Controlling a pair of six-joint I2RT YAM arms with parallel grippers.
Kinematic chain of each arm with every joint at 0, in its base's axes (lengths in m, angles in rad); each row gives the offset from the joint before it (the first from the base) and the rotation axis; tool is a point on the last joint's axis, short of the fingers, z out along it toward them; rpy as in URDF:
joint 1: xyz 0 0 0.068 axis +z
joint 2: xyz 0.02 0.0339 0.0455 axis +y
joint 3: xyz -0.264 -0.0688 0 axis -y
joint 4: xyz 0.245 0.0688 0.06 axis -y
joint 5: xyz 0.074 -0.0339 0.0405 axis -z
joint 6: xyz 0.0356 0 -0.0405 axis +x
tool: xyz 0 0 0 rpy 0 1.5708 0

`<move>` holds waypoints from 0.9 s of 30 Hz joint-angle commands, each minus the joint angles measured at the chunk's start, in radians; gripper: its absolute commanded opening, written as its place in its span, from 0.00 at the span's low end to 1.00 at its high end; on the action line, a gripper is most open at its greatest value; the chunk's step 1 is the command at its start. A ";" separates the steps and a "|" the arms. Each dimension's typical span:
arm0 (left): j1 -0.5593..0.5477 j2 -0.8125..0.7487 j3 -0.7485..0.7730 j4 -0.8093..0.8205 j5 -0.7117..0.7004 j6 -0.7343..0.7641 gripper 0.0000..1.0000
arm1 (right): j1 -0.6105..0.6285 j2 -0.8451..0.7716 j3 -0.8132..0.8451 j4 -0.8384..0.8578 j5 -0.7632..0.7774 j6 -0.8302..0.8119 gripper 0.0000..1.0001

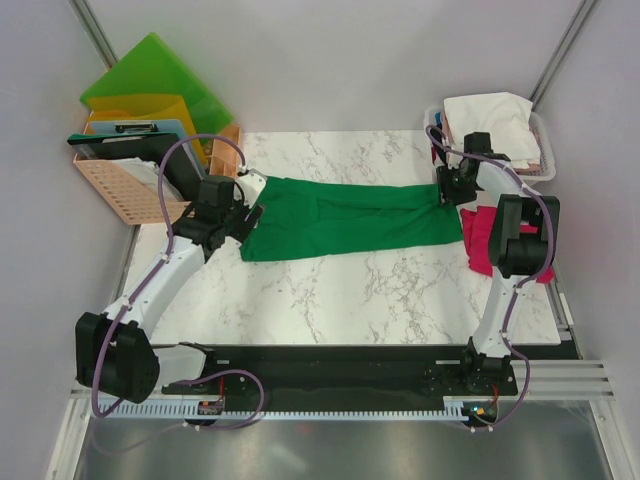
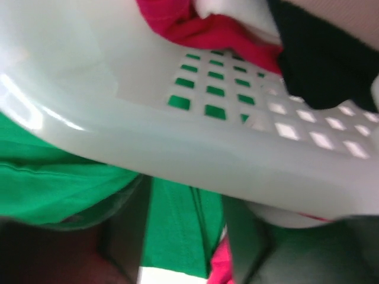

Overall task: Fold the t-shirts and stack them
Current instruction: Fold the other side of the tshirt into a rectangle

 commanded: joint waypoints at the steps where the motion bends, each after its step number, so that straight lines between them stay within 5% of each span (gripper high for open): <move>1: 0.001 0.006 0.006 0.038 -0.001 -0.037 0.82 | 0.014 0.006 0.023 0.012 -0.026 0.004 0.62; 3: 0.003 0.002 0.006 0.044 -0.004 -0.040 0.84 | 0.014 0.016 0.021 0.012 -0.021 0.004 0.76; 8: 0.001 -0.008 -0.008 0.047 -0.013 -0.026 0.85 | 0.022 0.013 -0.011 0.012 -0.019 -0.003 0.82; 14: 0.001 0.001 -0.017 0.052 -0.007 -0.023 0.85 | 0.031 -0.043 -0.100 0.037 -0.038 -0.002 0.74; 22: 0.003 0.001 -0.015 0.052 -0.004 -0.021 0.86 | 0.036 -0.022 -0.148 0.061 -0.055 0.001 0.79; 27: 0.003 0.015 -0.012 0.054 -0.009 -0.017 0.86 | 0.042 0.002 -0.126 0.069 -0.061 0.012 0.58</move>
